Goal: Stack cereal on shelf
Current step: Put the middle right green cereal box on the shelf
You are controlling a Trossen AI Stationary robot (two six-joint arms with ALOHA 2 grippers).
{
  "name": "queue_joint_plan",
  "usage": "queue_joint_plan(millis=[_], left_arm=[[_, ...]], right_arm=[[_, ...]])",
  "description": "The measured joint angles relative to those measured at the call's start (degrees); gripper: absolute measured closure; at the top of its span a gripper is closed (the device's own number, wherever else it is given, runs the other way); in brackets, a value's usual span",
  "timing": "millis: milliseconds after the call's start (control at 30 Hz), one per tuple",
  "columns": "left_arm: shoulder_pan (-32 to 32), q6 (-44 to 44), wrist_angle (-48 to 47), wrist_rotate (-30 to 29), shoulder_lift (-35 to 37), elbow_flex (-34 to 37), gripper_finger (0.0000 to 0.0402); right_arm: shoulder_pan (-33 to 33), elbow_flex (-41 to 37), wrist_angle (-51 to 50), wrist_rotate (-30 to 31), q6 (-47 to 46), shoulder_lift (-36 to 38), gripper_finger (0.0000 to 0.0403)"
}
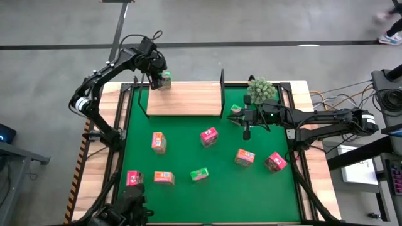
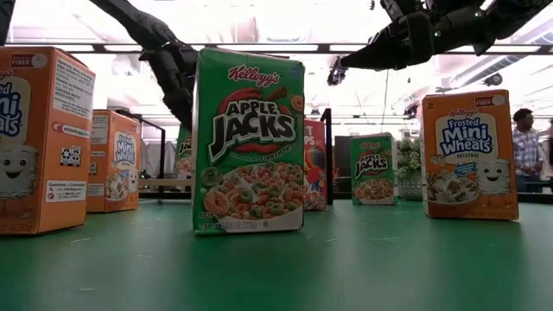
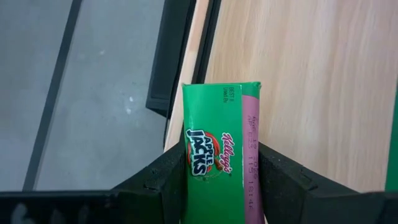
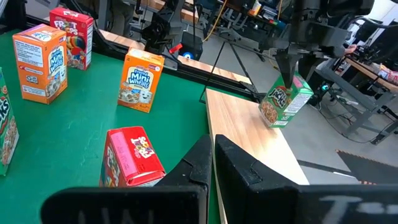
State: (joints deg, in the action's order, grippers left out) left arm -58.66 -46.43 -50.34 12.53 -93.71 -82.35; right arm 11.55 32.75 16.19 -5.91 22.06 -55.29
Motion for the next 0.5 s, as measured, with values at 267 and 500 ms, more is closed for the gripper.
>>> queue_joint_plan(millis=[267,500], left_arm=[[-0.10,-0.03,1.16,0.01,-0.02,1.14,0.0251],[-0.12,-0.84,1.81,0.00,-0.02,2.06,0.0251]], right_arm=[[0.00,0.00,0.02,-0.02,0.00,0.00,0.0390],[0.00,0.00,0.04,-0.02,0.03,0.00,0.0390]])
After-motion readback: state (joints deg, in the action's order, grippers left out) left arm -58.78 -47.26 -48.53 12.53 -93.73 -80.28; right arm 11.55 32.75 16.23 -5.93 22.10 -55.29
